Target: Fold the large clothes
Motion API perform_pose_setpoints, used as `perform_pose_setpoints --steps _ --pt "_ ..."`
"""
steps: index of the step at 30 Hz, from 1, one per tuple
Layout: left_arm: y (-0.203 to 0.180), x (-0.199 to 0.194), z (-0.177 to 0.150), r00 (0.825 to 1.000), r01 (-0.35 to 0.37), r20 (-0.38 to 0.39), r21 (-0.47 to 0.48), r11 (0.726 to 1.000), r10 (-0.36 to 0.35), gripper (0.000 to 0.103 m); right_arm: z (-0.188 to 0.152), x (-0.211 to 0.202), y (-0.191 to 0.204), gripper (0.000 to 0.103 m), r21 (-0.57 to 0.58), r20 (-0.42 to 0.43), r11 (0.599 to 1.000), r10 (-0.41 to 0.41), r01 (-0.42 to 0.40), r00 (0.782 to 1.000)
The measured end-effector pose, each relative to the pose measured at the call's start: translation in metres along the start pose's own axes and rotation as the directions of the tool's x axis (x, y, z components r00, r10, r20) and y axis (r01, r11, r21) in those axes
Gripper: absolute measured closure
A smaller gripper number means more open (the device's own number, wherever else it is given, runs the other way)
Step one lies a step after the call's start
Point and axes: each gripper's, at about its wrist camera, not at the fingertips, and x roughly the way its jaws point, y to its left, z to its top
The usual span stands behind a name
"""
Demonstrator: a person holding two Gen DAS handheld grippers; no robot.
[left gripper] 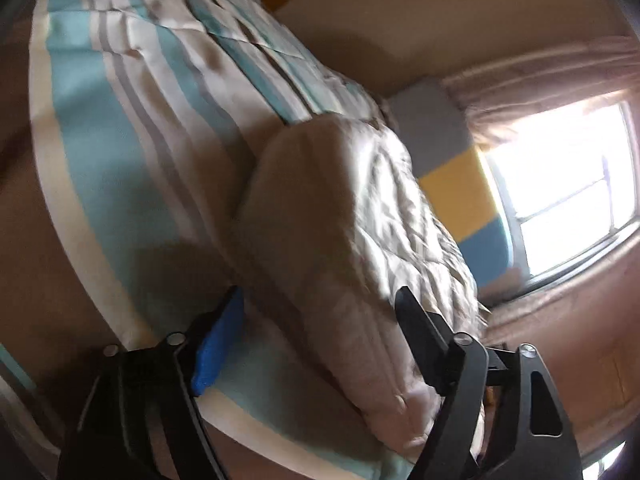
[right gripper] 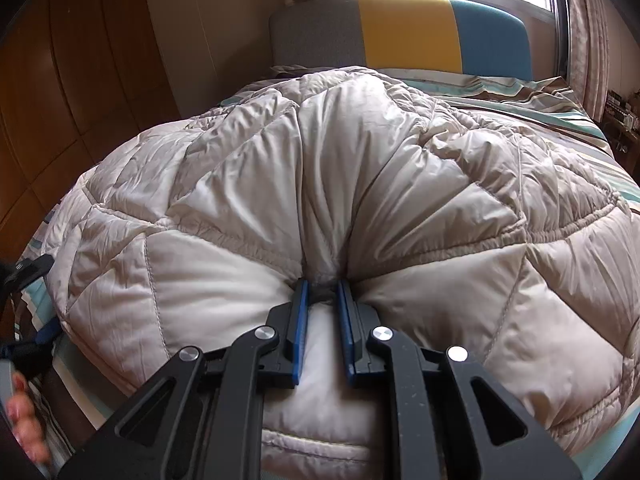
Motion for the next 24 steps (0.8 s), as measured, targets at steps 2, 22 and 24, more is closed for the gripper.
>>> perform_pose_setpoints --steps 2,22,24 --pt "-0.003 0.014 0.009 1.0 -0.004 -0.002 0.004 1.0 0.004 0.023 0.0 0.0 0.0 0.089 0.0 0.0 1.0 0.0 0.0 1.0" --pt "-0.16 0.009 -0.037 0.965 0.185 0.034 0.611 0.769 -0.26 0.076 0.007 -0.006 -0.01 0.085 0.07 -0.014 0.996 0.064 -0.063 0.998" --pt "-0.174 0.011 -0.049 0.966 0.172 0.027 0.673 0.72 -0.256 0.076 0.009 -0.02 -0.019 0.078 0.098 0.006 0.992 0.086 -0.086 0.996"
